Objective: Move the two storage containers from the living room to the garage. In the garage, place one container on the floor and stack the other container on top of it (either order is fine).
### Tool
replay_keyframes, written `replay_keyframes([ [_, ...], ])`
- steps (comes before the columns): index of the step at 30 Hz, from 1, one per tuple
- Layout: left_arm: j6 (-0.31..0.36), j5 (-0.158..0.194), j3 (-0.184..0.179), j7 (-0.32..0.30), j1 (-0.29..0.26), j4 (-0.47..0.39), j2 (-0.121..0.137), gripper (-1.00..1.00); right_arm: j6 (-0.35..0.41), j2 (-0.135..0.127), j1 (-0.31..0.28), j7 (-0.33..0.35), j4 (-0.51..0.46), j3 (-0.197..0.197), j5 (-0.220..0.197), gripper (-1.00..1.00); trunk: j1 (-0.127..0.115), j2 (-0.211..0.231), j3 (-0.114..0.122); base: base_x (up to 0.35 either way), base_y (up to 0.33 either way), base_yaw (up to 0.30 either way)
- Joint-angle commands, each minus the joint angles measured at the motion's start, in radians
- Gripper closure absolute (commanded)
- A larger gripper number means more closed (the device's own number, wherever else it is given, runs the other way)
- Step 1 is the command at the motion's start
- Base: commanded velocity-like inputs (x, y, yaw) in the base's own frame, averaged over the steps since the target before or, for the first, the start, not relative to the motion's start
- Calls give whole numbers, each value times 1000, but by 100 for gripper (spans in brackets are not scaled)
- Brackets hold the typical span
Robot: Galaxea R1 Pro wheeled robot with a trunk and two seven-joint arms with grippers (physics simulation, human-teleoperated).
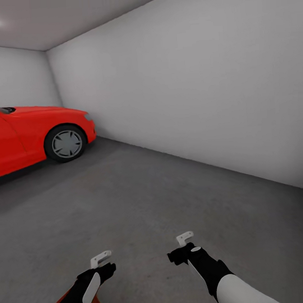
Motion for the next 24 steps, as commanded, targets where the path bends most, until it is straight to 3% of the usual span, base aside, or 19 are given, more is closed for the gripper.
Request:
replay_keyframes([
  [1,5,11,3,5,0,-3,-1,-100,6,0,0,4,-2,1,11,-100,0,0,0,0,0,-240],
  [6,6,11,3,5,0,-2,-1,-100,6,1,0,5,-2,1,11,-100,0,0,4,0,0,-178],
  [12,5,11,3,6,0,-2,-2,-100,6,1,0,5,-2,1,11,-100,-23,42,24,0,0,-24],
  [24,5,11,3,6,0,-2,-2,-100,7,1,0,5,-3,1,11,-100,-23,42,24,0,0,-1],
])
